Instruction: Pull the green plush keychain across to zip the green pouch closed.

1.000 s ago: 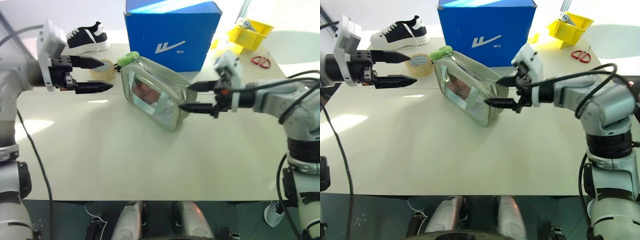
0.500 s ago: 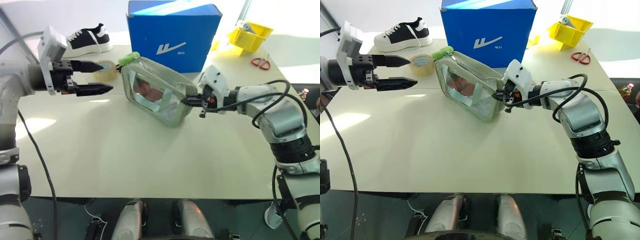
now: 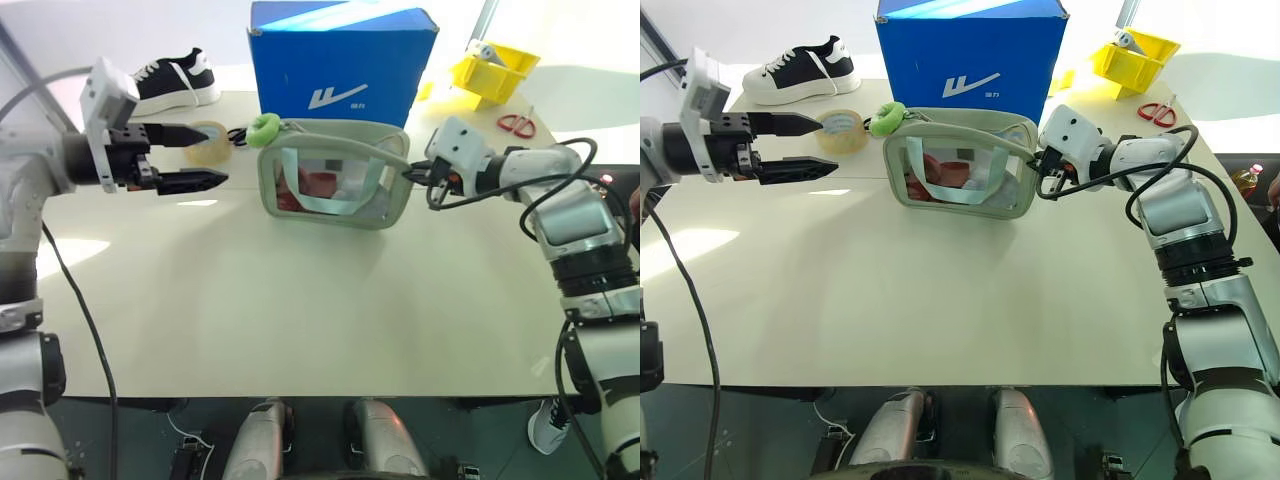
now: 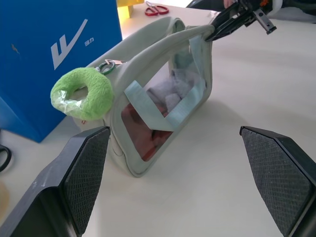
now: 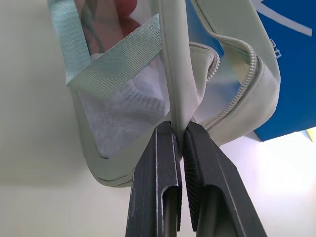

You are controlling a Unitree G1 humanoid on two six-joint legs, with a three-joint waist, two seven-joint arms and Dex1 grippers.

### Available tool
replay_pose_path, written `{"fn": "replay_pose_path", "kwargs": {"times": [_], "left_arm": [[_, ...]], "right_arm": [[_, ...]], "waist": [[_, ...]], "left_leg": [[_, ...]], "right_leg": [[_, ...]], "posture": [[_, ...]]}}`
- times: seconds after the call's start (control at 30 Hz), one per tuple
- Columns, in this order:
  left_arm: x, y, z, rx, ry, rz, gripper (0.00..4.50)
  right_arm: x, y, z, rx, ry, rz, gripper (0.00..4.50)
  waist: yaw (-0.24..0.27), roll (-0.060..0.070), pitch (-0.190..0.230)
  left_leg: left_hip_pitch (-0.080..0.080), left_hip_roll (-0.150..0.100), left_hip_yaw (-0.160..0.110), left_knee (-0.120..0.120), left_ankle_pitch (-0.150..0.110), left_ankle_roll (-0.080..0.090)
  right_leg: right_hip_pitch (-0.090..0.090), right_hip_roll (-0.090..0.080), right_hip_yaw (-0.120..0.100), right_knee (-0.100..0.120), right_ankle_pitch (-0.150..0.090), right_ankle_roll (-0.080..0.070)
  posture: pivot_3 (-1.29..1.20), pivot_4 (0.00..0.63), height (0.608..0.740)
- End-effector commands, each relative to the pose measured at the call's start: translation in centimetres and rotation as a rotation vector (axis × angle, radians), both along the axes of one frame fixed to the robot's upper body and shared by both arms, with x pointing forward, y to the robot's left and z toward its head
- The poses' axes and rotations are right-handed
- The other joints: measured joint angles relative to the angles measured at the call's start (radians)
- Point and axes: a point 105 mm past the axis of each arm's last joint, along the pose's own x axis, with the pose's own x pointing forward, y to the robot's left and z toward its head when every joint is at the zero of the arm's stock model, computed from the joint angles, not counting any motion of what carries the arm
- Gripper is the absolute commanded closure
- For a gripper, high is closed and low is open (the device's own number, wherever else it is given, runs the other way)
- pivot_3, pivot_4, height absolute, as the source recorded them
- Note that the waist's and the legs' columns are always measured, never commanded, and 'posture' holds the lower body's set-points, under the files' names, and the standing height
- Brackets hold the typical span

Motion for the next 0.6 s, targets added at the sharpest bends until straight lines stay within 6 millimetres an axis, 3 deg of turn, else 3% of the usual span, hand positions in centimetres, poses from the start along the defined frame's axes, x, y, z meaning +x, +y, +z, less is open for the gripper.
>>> {"fn": "replay_pose_path", "kwargs": {"times": [0.03,0.1,0.17,0.3,0.37,0.6], "left_arm": [[-0.5,0.0,1.1,0.010,-0.053,0.002,0.00],[-0.6,0.3,1.0,0.007,-0.045,0.015,0.00],[-0.8,0.5,0.8,0.005,-0.041,0.024,0.00],[-0.8,0.4,0.6,-0.004,-0.039,0.029,0.00],[-0.8,0.2,0.6,-0.008,-0.039,0.024,0.00],[0.6,-1.0,1.1,-0.035,-0.083,0.025,0.00]], "right_arm": [[-0.2,-0.6,1.1,-0.004,-0.024,0.000,3.02],[-0.3,-1.1,2.0,0.003,-0.043,-0.008,2.02],[-0.6,-0.8,3.9,0.057,-0.064,0.012,2.02],[-1.4,2.0,7.6,0.245,-0.051,0.115,2.02],[-1.6,2.9,7.9,0.265,-0.035,0.143,2.02],[0.5,6.9,5.0,0.215,-0.019,0.177,2.02]], "waist": [[0.002,0.000,0.000],[0.003,0.000,0.000],[0.003,0.000,0.000],[0.001,0.000,0.000],[0.001,0.000,0.000],[0.007,0.000,0.000]], "left_leg": [[0.000,0.000,0.000,0.000,0.000,0.000],[0.000,0.000,0.000,0.000,0.000,0.000],[0.000,0.000,0.000,0.000,0.000,0.000],[0.000,0.000,0.000,0.000,0.000,0.000],[0.000,0.001,0.000,0.000,0.000,0.000],[0.001,0.000,0.000,0.001,0.000,0.000]], "right_leg": [[0.000,0.000,0.000,0.000,0.000,0.000],[0.000,0.000,0.000,0.000,0.000,0.000],[0.000,0.000,0.000,0.000,0.000,0.000],[0.000,0.000,0.000,0.000,0.000,0.000],[0.000,0.000,0.000,0.001,0.000,0.000],[0.001,-0.001,0.000,0.001,0.000,0.000]], "posture": [[0.00,0.150,0.740],[0.00,0.150,0.740],[0.00,0.150,0.740],[0.00,0.150,0.740],[0.00,0.150,0.740],[0.00,0.150,0.740]]}}
